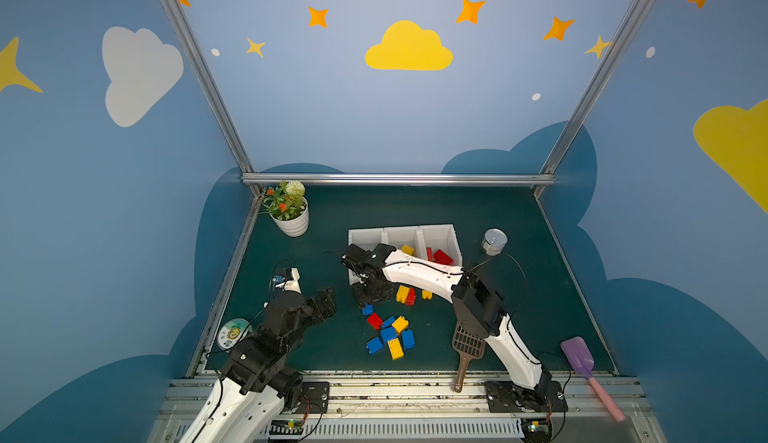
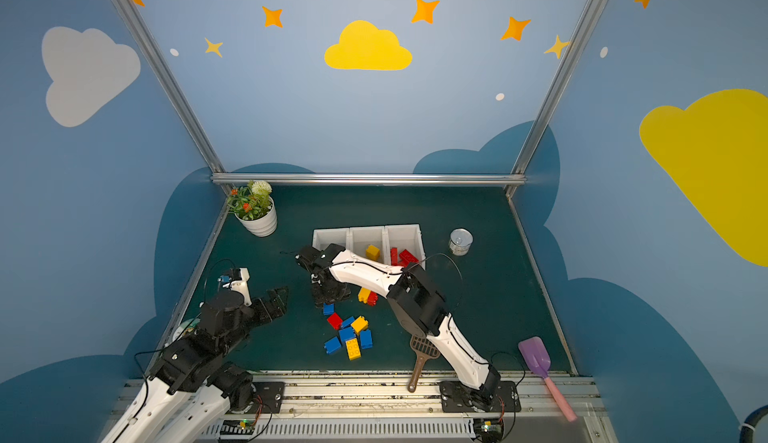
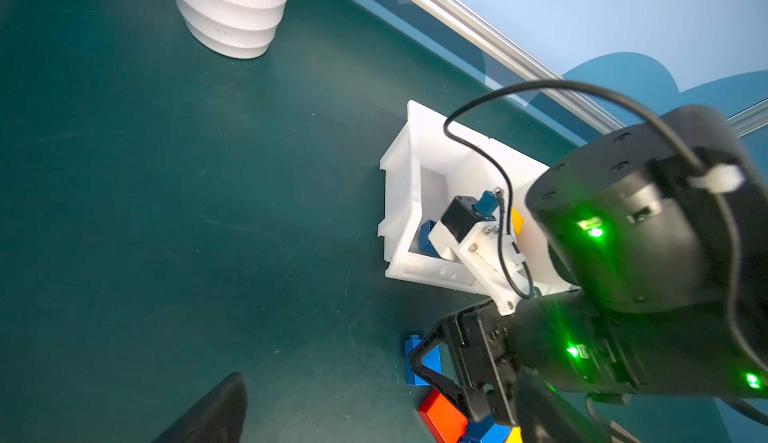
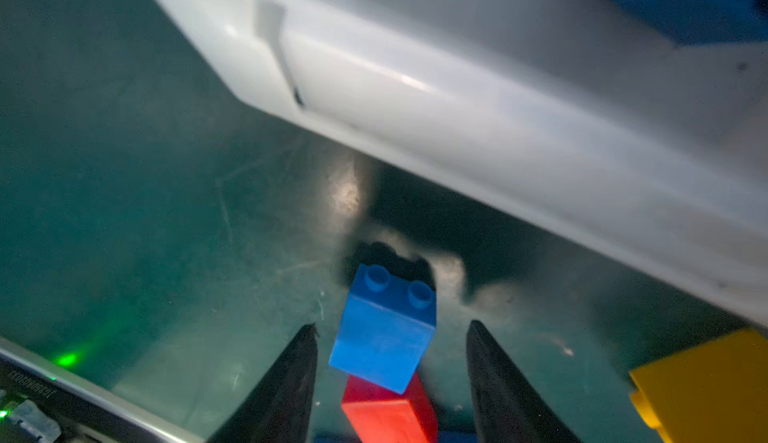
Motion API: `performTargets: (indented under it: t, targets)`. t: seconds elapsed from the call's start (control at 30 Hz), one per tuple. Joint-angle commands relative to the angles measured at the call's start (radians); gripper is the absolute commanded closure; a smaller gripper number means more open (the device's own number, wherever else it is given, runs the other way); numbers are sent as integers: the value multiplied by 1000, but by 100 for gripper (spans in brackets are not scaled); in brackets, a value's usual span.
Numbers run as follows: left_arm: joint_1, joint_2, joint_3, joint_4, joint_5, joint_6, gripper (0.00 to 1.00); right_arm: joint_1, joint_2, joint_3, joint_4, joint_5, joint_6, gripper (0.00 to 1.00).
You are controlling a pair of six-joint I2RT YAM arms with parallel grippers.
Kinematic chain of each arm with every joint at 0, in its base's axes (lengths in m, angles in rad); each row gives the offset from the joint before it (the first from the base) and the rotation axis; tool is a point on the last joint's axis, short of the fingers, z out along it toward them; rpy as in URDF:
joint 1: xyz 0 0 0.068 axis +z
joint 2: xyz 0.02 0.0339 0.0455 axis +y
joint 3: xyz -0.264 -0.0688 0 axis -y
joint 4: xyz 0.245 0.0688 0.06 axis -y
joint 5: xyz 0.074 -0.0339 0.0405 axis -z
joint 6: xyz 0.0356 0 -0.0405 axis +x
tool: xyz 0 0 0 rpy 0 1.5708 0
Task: Sort the legos into containers by color
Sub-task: 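Close the right gripper on the blue brick and lift it, then carry the blue brick over the nearest compartment and open the right gripper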
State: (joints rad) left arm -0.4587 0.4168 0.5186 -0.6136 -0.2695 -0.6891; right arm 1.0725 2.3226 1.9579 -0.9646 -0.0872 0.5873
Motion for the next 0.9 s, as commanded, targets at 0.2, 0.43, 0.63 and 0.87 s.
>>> performTargets:
  t: [0.2, 0.43, 0.63, 0.87]
  targets:
    - [3, -4, -12, -13, 4, -13, 1, 18, 63, 44, -55, -13, 11, 56]
    - [3, 0, -20, 3, 17, -13, 1, 27, 33, 38, -40, -19, -14, 76]
    - [3, 14, -11, -1, 25, -13, 1, 16, -39, 53, -53, -1, -74, 79]
    - [3, 11, -12, 0, 27, -15, 1, -67, -96, 215, -109, 55, -182, 78]
